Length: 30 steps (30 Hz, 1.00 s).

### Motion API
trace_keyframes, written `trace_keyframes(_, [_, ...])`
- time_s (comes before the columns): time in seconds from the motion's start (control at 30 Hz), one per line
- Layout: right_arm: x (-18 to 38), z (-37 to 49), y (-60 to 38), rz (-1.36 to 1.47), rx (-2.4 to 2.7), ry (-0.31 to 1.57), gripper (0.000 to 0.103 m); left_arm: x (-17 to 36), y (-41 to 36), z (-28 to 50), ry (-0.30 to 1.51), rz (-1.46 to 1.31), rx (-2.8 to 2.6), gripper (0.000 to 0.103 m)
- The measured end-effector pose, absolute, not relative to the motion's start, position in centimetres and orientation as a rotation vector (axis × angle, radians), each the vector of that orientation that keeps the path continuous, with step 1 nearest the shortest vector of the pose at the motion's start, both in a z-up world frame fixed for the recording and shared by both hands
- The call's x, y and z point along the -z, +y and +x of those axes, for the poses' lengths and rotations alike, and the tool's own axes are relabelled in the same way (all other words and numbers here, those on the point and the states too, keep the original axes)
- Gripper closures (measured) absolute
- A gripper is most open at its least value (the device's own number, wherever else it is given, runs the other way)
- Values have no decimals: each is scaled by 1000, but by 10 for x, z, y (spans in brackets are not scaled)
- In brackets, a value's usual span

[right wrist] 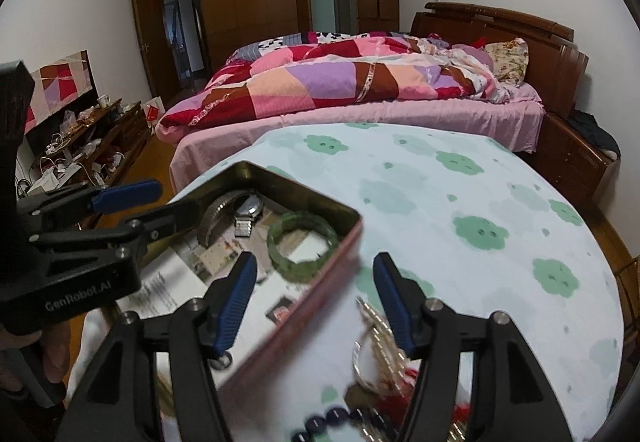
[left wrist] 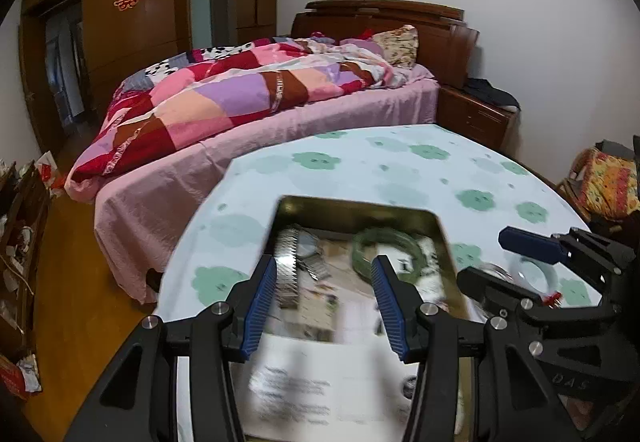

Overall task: Organize jewelry
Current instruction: 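Lower both items into the tin and open both grippers, then move both grippers back over the jewelry pile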

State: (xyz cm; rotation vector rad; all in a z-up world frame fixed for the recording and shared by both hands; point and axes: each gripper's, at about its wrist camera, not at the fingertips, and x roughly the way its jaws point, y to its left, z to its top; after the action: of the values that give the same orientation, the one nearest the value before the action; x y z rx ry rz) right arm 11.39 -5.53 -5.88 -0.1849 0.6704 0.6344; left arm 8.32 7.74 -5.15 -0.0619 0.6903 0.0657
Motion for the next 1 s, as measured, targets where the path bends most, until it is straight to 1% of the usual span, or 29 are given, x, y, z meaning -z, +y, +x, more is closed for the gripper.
trace_keyframes(0.47, [65, 98, -132, -125, -525, 683, 37, 50, 19, 49, 685, -8, 30, 53])
trace_keyframes(0.57, [67, 92, -154, -112, -482, 680, 33, 50, 6, 41, 683, 12, 50, 53])
trace_keyframes(1.0, [89, 75, -209, -81, -387, 730, 33, 64, -36, 30, 723, 65, 136, 53])
